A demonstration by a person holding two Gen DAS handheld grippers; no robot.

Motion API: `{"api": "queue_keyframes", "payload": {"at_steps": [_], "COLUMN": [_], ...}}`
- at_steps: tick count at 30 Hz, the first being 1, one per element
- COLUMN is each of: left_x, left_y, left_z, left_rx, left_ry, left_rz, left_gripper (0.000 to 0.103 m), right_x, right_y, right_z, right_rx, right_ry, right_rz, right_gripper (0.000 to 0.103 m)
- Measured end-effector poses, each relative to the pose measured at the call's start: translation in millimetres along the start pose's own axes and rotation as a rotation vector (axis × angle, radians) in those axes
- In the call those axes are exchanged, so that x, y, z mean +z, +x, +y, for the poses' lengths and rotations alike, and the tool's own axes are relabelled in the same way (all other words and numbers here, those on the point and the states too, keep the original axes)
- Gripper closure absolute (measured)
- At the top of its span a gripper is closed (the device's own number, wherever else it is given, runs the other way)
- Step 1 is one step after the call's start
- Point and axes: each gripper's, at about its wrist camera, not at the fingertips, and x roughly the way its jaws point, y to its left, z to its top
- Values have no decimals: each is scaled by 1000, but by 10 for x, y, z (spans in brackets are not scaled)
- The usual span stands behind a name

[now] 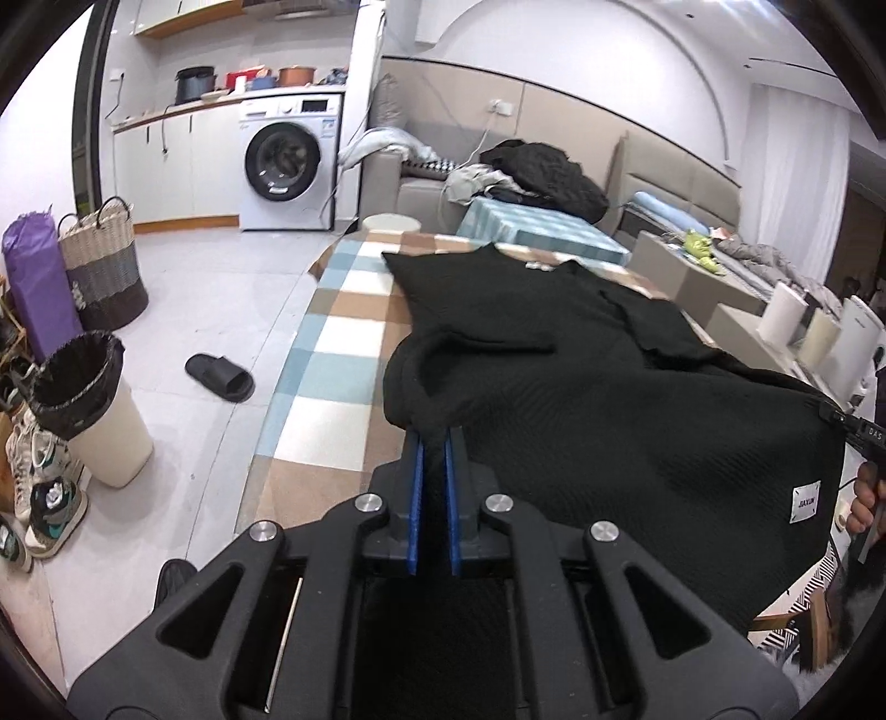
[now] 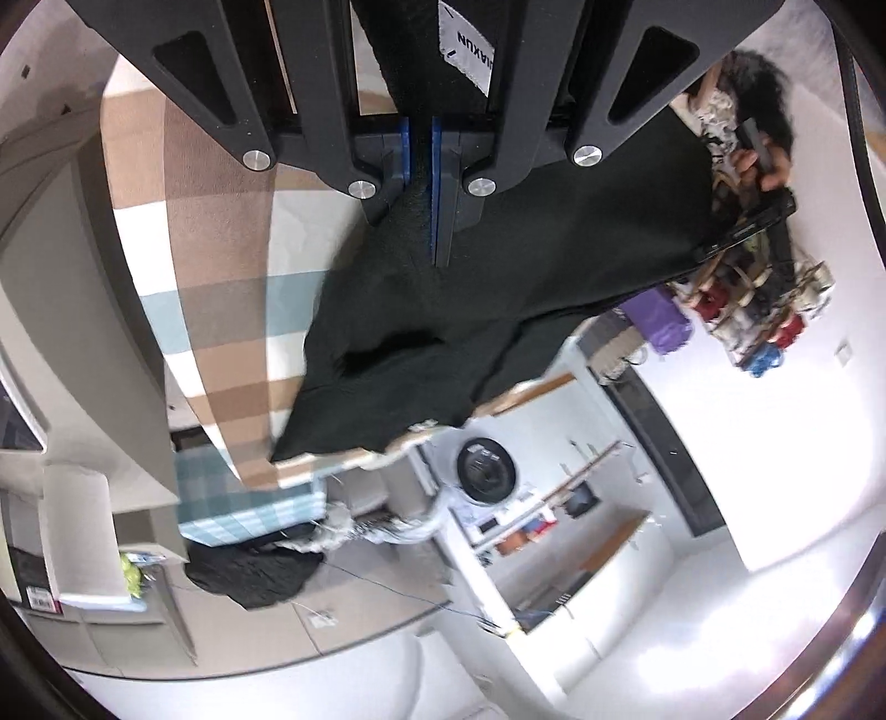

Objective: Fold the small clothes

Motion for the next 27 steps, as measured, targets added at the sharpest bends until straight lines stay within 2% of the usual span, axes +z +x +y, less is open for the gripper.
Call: {"api": "queue_keyframes", "payload": {"at_steps": [3, 7, 11, 21, 27], "left_x": [-2, 57, 199, 671, 819], "left_y": [-197, -345, -290, 664, 1311], "left_z": [15, 101, 182, 257, 257], "left_rx": [-23, -45, -38, 11, 45], "left_ry": [-14, -47, -78, -96, -89], "left_rz": [-27, -47, -50, 15, 68], "left_gripper": [98, 98, 98, 98, 98], "right_x": [-5, 77, 210, 597, 743], "right_y": [-179, -330, -244, 370, 829], "right_z": [78, 74, 24, -174, -334], "right_rx": [14, 47, 11, -120, -293], "right_ry": [-27, 0, 27, 122, 153], "right_rz": [-30, -82, -86, -75, -28], "right_gripper": [99, 99, 99, 99, 98]}}
